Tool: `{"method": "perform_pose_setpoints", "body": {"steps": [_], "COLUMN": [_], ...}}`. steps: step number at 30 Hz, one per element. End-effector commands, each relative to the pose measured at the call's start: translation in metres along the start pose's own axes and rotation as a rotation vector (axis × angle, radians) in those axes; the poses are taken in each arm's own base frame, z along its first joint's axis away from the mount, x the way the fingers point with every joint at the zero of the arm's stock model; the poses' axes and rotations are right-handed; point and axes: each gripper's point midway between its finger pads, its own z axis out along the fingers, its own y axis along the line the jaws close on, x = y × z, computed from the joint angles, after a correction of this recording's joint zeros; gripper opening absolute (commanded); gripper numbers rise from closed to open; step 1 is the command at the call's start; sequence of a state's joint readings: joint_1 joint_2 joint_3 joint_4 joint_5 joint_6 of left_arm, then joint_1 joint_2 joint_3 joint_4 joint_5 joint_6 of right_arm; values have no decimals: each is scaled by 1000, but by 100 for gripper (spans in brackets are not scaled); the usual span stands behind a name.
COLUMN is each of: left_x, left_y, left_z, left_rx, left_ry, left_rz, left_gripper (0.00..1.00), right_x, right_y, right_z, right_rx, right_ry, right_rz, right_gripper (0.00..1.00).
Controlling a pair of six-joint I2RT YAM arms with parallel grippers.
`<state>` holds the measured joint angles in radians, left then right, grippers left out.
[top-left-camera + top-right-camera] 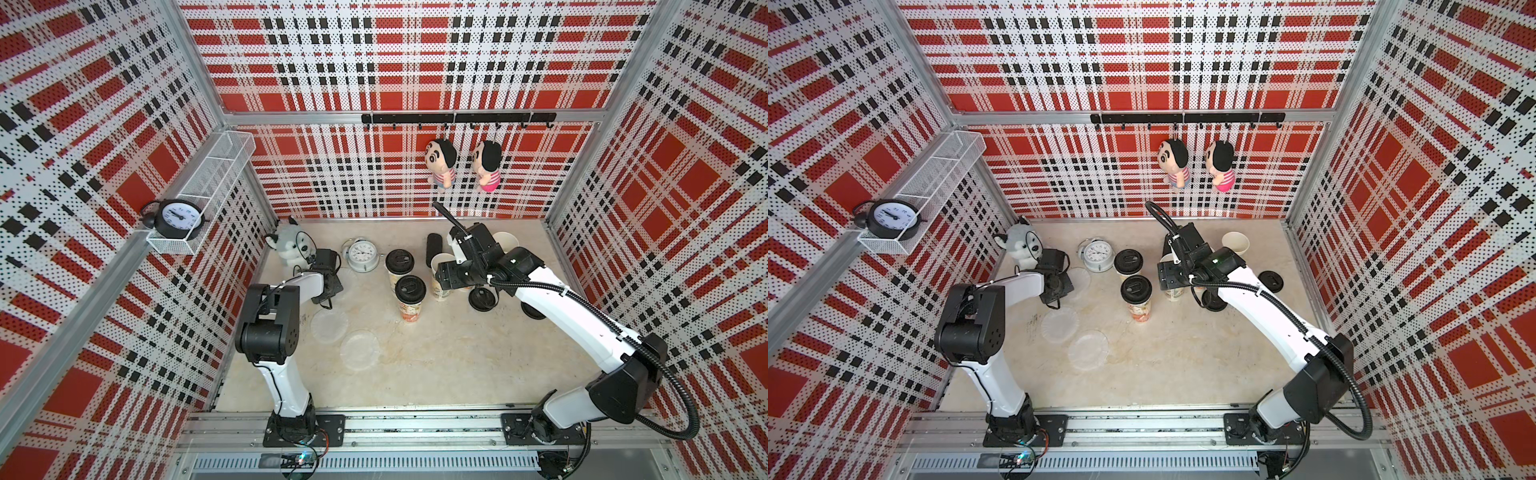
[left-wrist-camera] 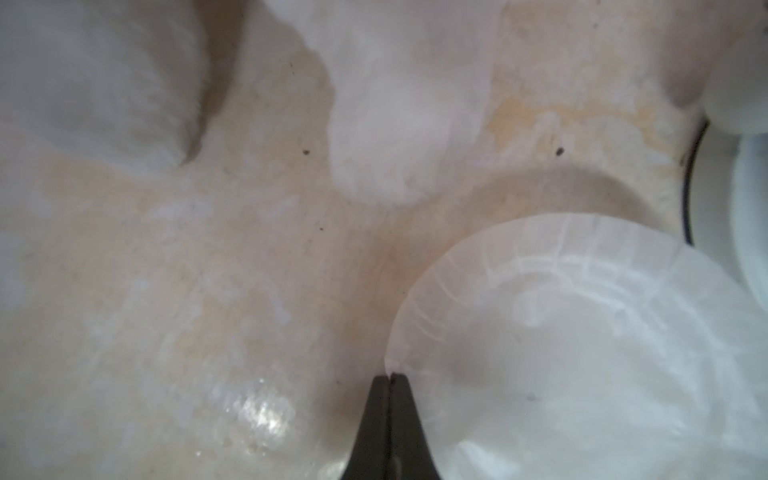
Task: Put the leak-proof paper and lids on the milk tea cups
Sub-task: Pick up the leak-proof paper from the center of the board.
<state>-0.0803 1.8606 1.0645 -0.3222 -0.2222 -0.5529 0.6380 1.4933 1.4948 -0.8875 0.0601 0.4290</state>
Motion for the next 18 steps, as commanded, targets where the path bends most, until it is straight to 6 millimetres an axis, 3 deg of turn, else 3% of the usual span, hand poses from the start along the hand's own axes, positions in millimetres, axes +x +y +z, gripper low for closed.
{"method": "perform_pose_setpoints", "body": {"steps": [1, 6, 12, 18], "left_x": [65, 47, 10, -17], "left_y": [20, 6, -23, -34], "left_z": [19, 3, -45, -95], "left_rx": [-52, -5, 98, 163], "left_ry": [204, 146, 21, -71], "left_rz": [41, 48, 60, 64], "left_gripper": [0, 0, 0, 0], "right_x": [-6, -6, -5, -3], "right_y": [-3, -4, -3, 1], "right_z": [-14, -22, -29, -28], "right_rx": [-4, -5, -26, -58], "right_ry": [-39, -55, -75, -80], "right_rz": [20, 38, 62, 85], "right_gripper": [76, 76, 76, 76]}}
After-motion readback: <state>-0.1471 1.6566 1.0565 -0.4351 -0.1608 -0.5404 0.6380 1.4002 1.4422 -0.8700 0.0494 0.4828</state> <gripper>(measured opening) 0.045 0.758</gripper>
